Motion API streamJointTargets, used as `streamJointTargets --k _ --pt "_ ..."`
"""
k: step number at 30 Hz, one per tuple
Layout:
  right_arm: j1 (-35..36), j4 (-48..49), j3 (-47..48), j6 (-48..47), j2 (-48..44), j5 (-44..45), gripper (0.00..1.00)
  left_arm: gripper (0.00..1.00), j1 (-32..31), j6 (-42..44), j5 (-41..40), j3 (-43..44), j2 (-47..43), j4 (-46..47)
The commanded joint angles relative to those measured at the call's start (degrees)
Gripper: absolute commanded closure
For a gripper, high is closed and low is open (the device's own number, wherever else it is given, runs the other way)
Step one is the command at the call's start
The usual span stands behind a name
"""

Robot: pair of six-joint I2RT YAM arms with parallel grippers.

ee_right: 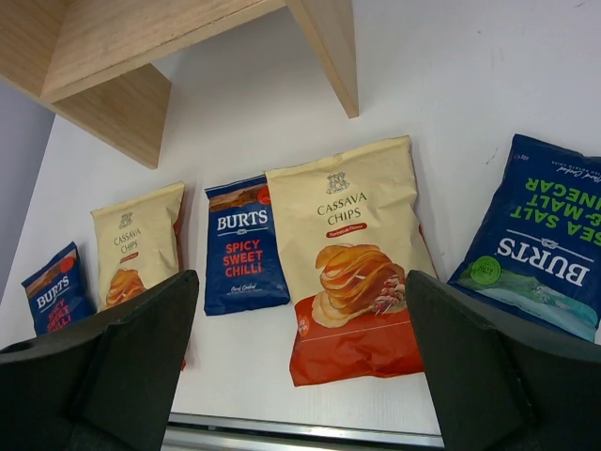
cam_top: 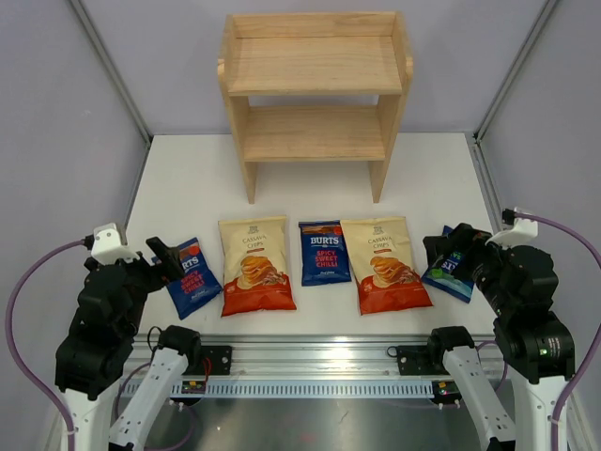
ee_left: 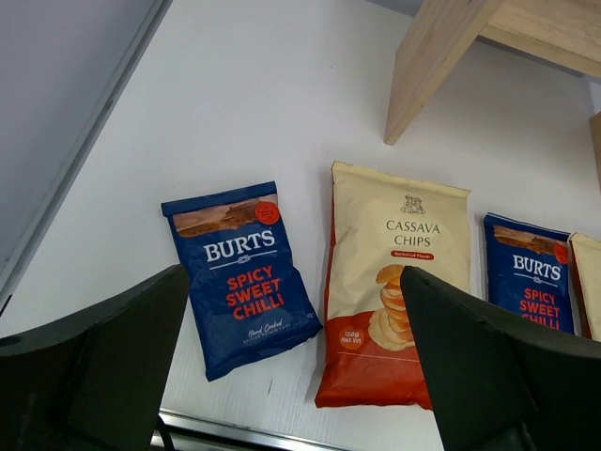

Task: Place and organize the chips bags onto the shelf

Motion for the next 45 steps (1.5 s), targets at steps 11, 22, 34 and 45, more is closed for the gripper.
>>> streamJointTargets --k 11,22,34,45 --pt "0.24 6.13 -4.30 1.17 -0.28 -15.10 0.01 0.01 -0.19 -5.16 4.99 -0.68 8.80 3.52" --pt "0.24 14.57 -9.24 6.01 -2.75 -32.14 0.01 0.01 0.94 -12.72 19.04 -11.57 23.21 18.27" --pt "0.24 14.58 -10.55 4.87 -2.83 -42.08 0.00 0.01 11.66 -11.94 31.89 -22.57 44.05 45.96" --pt "0.24 18.00 -12.58 6.71 -1.78 -45.86 0.00 0.01 16.50 -9.74 44.56 -25.38 62.06 61.88"
